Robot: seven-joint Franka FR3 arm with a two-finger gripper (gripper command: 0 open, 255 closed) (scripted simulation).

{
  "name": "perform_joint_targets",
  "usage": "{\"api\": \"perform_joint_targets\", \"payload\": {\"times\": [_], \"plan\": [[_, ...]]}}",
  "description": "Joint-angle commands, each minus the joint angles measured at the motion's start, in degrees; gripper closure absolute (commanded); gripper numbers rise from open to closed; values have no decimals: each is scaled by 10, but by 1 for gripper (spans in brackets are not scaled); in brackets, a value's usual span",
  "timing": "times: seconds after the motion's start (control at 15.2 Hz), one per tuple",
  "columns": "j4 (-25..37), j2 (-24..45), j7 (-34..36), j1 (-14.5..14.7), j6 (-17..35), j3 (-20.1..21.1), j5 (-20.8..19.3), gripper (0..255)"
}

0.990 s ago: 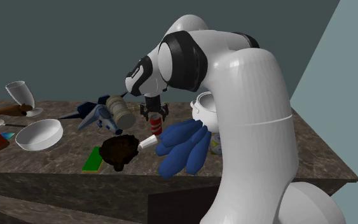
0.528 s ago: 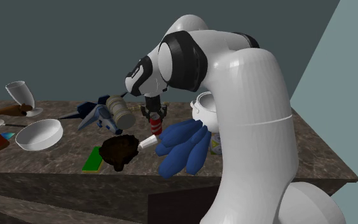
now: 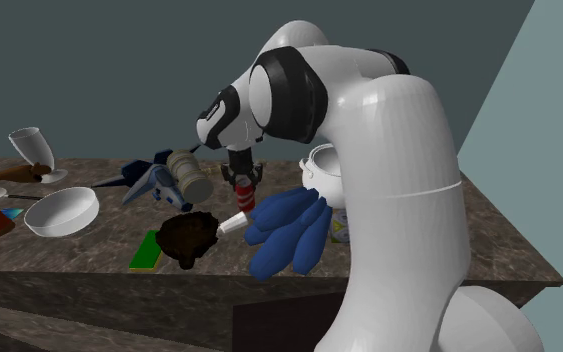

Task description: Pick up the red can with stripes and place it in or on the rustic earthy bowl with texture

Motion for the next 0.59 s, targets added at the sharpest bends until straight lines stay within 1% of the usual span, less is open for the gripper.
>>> {"api": "perform_joint_targets", "payload": {"times": [0.0,0.53], "plan": [[1,-9,0,0,-9,1,1,255],[13,-42,-3,-3,-55,5,7,255]]}}
